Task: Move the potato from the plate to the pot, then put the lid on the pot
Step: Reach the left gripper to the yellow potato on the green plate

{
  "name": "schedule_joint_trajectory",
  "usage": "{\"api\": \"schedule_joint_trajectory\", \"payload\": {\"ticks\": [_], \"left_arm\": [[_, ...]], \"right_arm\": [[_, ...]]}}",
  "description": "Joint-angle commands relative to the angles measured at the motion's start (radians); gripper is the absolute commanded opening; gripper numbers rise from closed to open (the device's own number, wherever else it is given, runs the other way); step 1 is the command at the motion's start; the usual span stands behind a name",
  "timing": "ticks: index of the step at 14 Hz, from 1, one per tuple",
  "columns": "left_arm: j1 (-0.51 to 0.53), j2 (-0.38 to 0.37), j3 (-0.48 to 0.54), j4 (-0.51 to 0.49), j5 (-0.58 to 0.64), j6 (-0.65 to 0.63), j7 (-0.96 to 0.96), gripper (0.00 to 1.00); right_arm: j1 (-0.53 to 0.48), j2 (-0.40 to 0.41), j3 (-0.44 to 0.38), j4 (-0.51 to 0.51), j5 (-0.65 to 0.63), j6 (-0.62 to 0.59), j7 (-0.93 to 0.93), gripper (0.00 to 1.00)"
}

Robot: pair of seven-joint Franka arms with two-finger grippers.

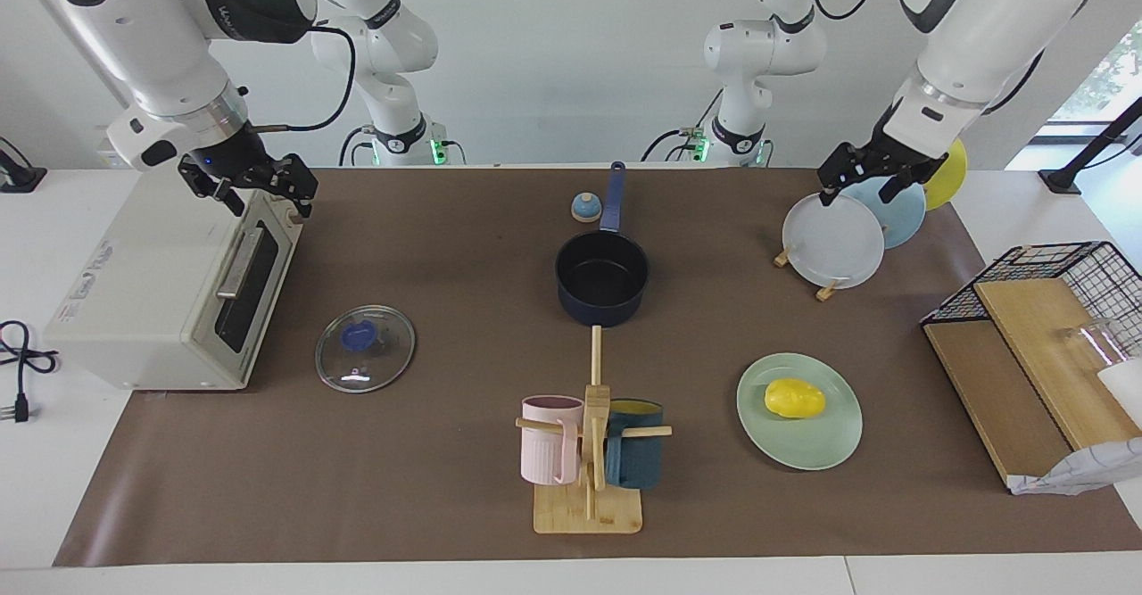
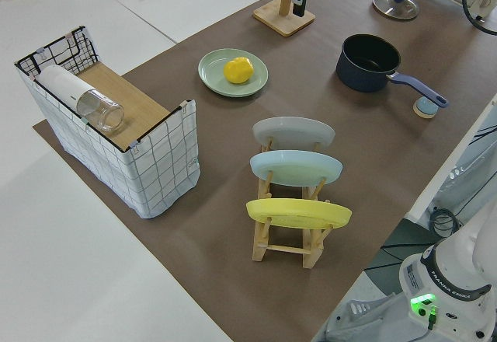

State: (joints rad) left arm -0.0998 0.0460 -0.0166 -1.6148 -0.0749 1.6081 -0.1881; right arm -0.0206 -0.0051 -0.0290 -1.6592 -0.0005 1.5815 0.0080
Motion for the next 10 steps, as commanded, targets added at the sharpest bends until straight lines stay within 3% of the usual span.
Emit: {"api": "schedule_joint_trajectory", "payload": {"ticks": [1,3,6,10], "left_arm": [[-0.009,0.222,0.006,0.113,-0.017,0.096,-0.149,1.00],[-0.021,0.375,0.006,0.200,-0.019,0.209,-0.330,1.00],[-0.049,0.510,0.013,0.237,-0.011,0.329,-0.573,1.00],[-0.060,0.566,0.015,0.234,-0.002,0.415,-0.772,1.00]], "right_arm": [[-0.015,-0.009,0.009,-0.011,0.014,0.002,0.007,1.00],[-0.015,-0.009,0.009,-0.011,0.014,0.002,0.007,1.00],[-0.015,-0.009,0.009,-0.011,0.014,0.002,0.007,1.00],[-0.010,-0.013,0.011,-0.034,0.020,0.023,-0.057,1.00]]}}
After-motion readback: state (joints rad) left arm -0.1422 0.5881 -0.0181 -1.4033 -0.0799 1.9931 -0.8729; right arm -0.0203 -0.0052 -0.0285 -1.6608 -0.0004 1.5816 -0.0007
